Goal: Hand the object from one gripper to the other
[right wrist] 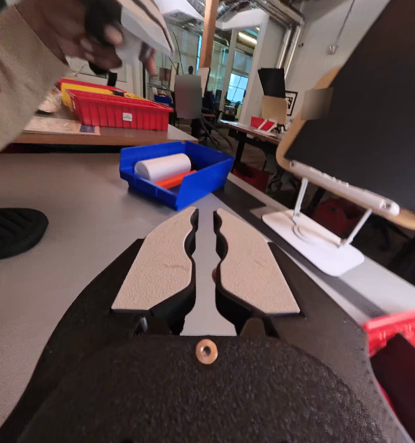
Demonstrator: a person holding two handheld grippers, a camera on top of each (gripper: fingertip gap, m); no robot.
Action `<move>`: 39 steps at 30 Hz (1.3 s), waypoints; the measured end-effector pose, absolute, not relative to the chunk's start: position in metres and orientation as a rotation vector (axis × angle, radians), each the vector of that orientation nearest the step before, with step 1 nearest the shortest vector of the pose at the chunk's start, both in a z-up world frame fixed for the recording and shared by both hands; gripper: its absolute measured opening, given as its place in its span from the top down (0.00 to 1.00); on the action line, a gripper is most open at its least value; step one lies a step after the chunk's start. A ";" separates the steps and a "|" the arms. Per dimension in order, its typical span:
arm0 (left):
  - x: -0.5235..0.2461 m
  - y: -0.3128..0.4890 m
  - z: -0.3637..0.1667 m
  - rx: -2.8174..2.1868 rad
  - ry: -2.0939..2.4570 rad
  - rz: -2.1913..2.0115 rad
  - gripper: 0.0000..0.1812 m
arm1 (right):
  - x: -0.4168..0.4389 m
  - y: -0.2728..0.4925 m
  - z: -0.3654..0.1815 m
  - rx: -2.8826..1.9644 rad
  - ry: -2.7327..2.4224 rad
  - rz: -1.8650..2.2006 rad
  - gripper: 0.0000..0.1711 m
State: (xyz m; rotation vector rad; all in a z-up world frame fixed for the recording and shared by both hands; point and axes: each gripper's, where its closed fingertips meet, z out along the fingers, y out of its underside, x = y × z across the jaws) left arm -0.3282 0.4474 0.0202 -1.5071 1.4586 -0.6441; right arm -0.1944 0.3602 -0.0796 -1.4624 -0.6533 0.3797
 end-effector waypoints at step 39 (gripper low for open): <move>-0.241 0.340 -0.024 -1.207 1.451 -1.455 0.83 | -0.241 0.348 0.003 -1.226 -0.695 1.148 0.96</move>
